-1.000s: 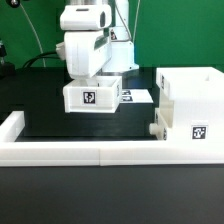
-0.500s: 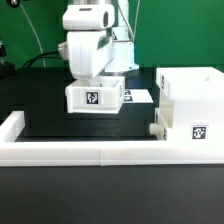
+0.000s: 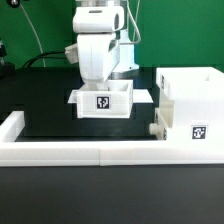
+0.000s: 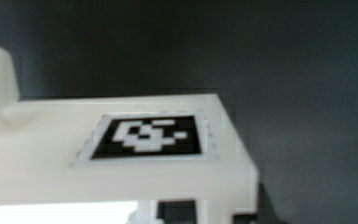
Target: Assemble drawer
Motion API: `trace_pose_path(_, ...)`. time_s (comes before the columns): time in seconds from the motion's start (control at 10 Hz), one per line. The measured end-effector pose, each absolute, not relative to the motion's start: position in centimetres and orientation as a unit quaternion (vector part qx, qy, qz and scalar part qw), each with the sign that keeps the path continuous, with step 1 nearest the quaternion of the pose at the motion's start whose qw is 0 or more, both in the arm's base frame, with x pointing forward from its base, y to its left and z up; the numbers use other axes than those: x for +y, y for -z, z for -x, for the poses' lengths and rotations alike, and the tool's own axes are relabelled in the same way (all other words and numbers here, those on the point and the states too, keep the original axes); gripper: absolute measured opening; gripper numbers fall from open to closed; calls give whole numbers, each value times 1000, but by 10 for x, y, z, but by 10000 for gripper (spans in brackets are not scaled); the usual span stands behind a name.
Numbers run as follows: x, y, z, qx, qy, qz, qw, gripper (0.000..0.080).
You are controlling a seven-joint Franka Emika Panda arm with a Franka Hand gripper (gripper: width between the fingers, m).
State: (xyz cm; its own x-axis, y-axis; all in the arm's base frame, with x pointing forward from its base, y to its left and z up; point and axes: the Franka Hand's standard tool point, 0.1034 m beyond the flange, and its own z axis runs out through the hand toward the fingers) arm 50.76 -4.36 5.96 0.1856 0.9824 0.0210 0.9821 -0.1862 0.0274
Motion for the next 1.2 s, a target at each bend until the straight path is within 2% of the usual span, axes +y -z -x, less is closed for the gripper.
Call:
trace_pose_path(0.3,-43,-59,-508,639,-17,-769,4,42)
trace_pose_path(0.5,-30,-61,-525,660,-14,-751,10,42)
trace_pose_path(0.8,-11,-56,-539,676,-7,-736,6,42)
trace_pose_path(1.2,-15,-54,-538,674,-6,-738,5,42)
